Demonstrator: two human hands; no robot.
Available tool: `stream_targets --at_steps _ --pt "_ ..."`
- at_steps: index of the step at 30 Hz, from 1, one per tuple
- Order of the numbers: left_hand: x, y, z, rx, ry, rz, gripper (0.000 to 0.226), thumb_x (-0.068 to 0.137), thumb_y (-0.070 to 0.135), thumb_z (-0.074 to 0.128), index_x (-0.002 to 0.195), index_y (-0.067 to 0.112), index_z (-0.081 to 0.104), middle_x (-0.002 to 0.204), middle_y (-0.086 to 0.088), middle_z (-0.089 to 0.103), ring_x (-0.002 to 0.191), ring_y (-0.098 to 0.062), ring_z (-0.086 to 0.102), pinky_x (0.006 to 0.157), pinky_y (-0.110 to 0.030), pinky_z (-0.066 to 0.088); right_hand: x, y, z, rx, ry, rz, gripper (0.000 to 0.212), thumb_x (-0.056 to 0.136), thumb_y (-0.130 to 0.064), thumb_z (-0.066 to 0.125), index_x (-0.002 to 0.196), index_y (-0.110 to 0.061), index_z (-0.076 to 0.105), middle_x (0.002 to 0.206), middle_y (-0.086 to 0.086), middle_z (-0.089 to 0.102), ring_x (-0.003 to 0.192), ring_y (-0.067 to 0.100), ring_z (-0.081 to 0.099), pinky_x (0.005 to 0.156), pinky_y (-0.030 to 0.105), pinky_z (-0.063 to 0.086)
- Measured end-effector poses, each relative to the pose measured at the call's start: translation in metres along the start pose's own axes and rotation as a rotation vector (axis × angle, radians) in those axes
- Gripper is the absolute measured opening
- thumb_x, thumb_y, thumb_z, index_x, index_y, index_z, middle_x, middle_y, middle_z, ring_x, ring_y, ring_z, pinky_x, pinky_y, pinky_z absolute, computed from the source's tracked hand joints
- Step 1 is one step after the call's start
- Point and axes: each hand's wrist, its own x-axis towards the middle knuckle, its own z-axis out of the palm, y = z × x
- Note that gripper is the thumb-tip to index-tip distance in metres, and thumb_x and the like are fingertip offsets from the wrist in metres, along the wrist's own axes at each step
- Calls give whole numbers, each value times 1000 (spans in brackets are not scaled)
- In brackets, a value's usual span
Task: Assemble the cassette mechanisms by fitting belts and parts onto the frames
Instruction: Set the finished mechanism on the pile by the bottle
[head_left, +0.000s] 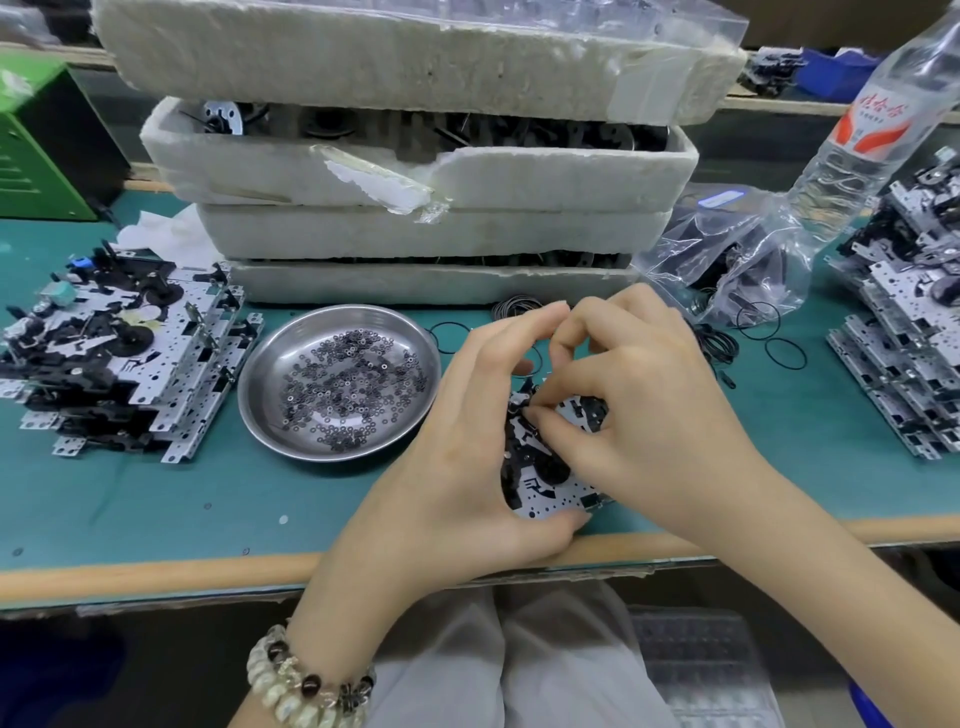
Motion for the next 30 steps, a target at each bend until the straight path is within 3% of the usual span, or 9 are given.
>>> stream_targets --at_steps 3,7,9,12,16,18,22,26,30 --pt "1 2 0 -7 14 13 108 61 7 90 150 15 30 143 3 44 135 -18 46 110 -21 35 -2 3 0 38 32 20 8 72 -24 72 71 -19 78 81 -6 55 82 22 42 73 47 43" --pt "0 2 -2 -32 -59 -56 111 63 11 90 153 22 25 145 5 43 136 -18 44 110 -23 36 -6 9 1 60 -70 -12 9 79 -25 74 80 -17 78 85 -5 55 87 26 47 80 47 43" --pt "0 2 -4 -63 -141 -133 119 65 20 91 157 32 15 149 14 40 141 -17 38 114 -33 34 -8 18 -3 122 -111 7 10 82 -30 77 86 -21 76 90 -7 60 93 24 50 89 36 41" --pt "-1 2 -5 -28 -147 -100 101 76 34 79 158 26 20 153 16 36 145 -17 31 118 -40 29 -12 33 -13 294 -236 60 41 77 -56 69 109 -31 67 112 -20 60 115 11 49 100 19 34" --pt "0 3 -9 -232 -19 -126 77 83 34 58 153 19 30 152 4 43 146 -26 33 118 -44 29 -22 45 -14 313 -515 -5 94 67 -66 76 145 -32 38 141 -23 39 139 8 27 113 21 25" --pt "-1 2 -9 -270 27 -138 74 82 33 55 151 18 33 149 1 47 144 -29 35 117 -47 29 -22 45 -9 282 -581 -49 102 69 -61 78 152 -33 25 147 -22 31 143 8 18 117 24 22" --pt "-1 -1 -8 -269 50 -134 70 81 32 53 148 20 38 147 1 49 143 -30 37 115 -42 31 -18 41 -5 307 -614 -79 99 76 -48 78 154 -36 17 145 -19 32 139 8 20 116 29 25" --pt "0 -3 -7 -271 70 -126 65 82 36 50 146 23 41 145 1 50 142 -30 37 113 -36 32 -14 40 -5 286 -603 -86 103 74 -47 78 154 -40 12 149 -18 30 134 9 27 114 32 26" --pt "-1 -4 -5 -315 94 -127 62 85 34 49 145 22 42 145 -4 51 142 -34 38 114 -46 30 -13 34 -3 268 -530 -48 101 69 -48 79 150 -46 19 139 -19 43 122 14 36 107 35 34"
